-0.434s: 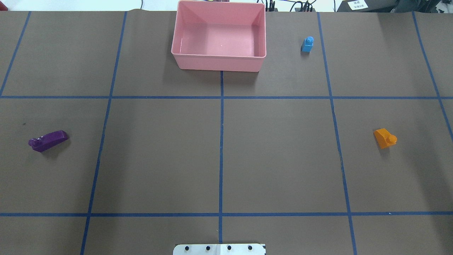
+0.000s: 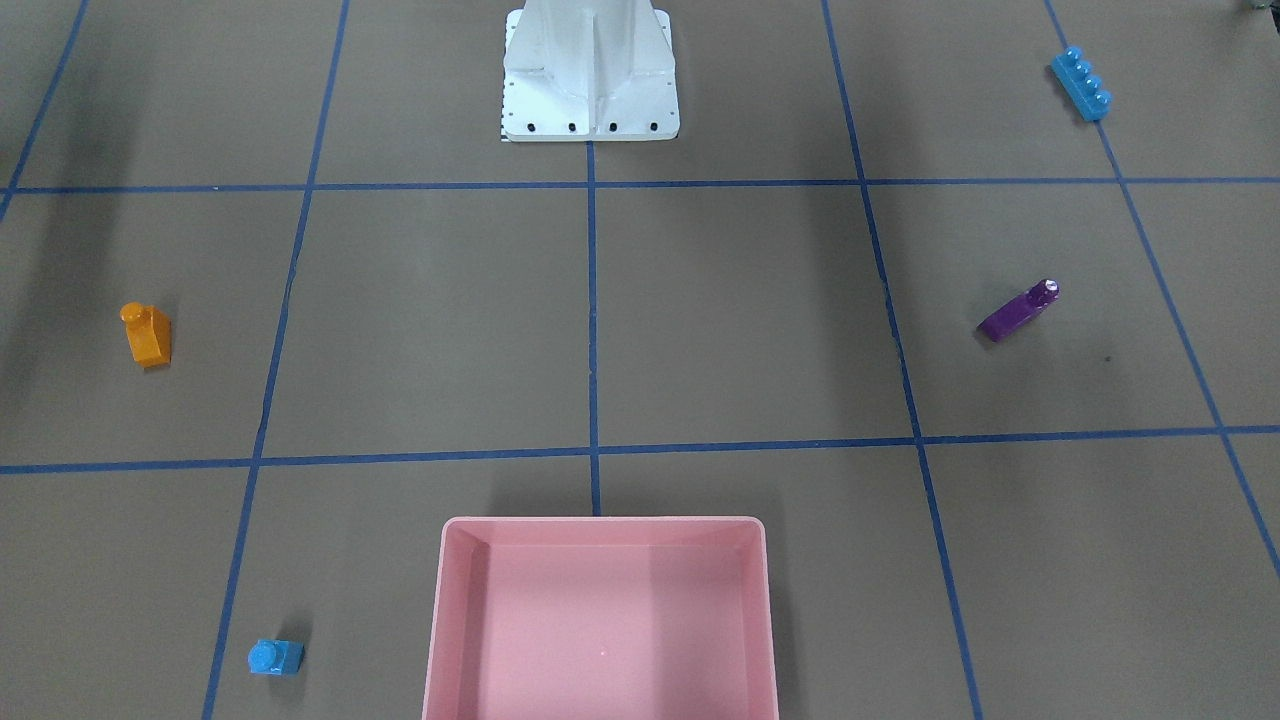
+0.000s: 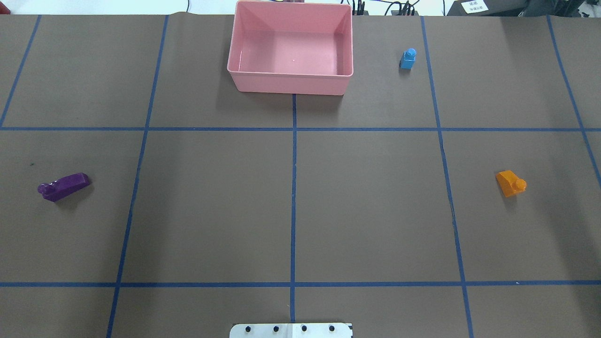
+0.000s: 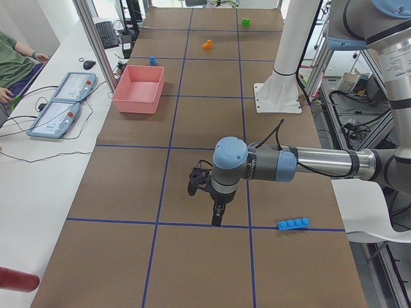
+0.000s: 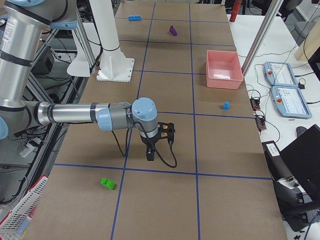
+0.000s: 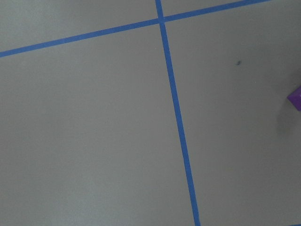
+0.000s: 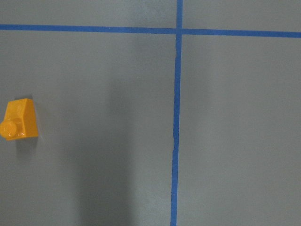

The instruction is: Put all blocks into box

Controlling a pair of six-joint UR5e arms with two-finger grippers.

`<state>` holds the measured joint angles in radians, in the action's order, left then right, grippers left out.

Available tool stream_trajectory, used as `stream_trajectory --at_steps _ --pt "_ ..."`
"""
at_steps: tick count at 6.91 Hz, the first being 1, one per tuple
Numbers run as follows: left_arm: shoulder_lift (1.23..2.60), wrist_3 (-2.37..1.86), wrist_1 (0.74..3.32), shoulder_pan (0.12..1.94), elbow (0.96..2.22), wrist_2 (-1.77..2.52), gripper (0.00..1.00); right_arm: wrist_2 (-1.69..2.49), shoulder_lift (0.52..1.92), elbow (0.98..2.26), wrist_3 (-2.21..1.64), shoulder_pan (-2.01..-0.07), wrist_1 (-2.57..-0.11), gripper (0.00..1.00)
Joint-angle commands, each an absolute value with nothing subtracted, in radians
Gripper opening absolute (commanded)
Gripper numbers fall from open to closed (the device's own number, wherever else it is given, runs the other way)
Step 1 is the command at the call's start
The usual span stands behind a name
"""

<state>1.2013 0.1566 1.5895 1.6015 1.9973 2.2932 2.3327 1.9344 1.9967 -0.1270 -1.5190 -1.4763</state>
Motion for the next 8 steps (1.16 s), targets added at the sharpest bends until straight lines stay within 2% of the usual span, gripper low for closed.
stream_trajectory --at_steps 1,3,5,8 --pt "1.206 0.155 1.594 1.601 2.005 2.295 1.0 2.33 1.883 2.003 -0.124 -1.499 -1.462 1.0" --pt "1.206 0.155 1.595 1.601 2.003 2.295 1.0 2.324 1.837 2.02 -0.129 -1.418 -1.398 1.0" --pt "1.206 0.156 1.595 1.601 2.003 2.295 1.0 2.338 1.7 1.979 -0.133 -1.295 -1.382 1.0" --pt "1.206 0.156 1.598 1.601 2.003 2.295 1.0 2.149 1.635 1.962 -0.51 -1.012 -1.341 0.99"
